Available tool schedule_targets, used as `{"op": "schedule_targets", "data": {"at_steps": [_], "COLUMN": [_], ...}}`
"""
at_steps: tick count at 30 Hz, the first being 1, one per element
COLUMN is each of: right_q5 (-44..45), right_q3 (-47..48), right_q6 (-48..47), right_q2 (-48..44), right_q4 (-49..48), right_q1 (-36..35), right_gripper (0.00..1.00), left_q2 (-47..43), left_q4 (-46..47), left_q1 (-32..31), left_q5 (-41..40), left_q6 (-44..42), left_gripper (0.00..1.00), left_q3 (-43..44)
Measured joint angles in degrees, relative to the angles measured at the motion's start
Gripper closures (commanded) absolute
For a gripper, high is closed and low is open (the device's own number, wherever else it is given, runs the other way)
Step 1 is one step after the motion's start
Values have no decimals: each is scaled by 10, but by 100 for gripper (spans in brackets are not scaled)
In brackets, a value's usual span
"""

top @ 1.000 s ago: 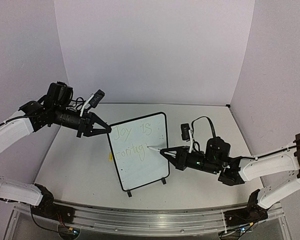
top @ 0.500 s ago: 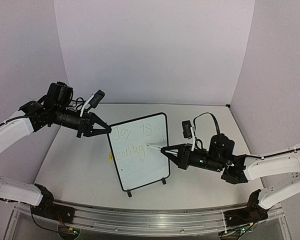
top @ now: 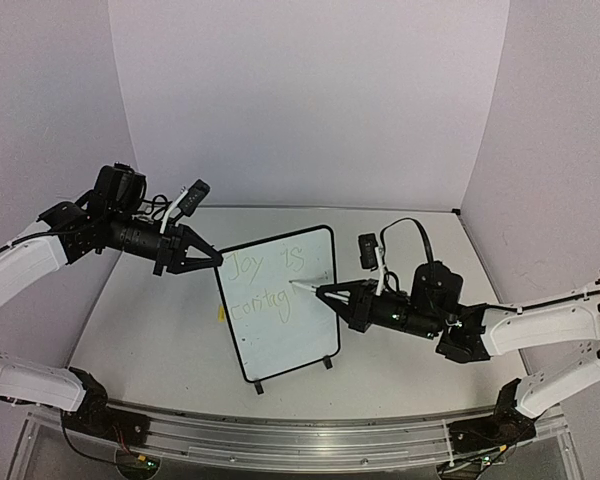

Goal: Write a sentence on the whiteboard

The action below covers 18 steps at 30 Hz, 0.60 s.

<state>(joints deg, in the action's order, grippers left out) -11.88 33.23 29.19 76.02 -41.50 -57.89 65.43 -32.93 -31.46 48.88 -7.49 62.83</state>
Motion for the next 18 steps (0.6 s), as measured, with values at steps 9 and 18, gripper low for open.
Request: {"op": "schedule_targets", "data": {"at_steps": [9, 18], "right_q5": [14, 23], "right_q3": [0, 0], "right_q6": [0, 0], "right_q2": [5, 5], "right_q4": [0, 0], "right_q1": [-1, -3], "right_gripper": [100, 100], "left_q2": [0, 0], "left_q4": [0, 0], "left_q1": [0, 0], "left_q5": [0, 0], "left_q6": [0, 0], "left_gripper": [100, 100], "left_q3": [0, 0]}}
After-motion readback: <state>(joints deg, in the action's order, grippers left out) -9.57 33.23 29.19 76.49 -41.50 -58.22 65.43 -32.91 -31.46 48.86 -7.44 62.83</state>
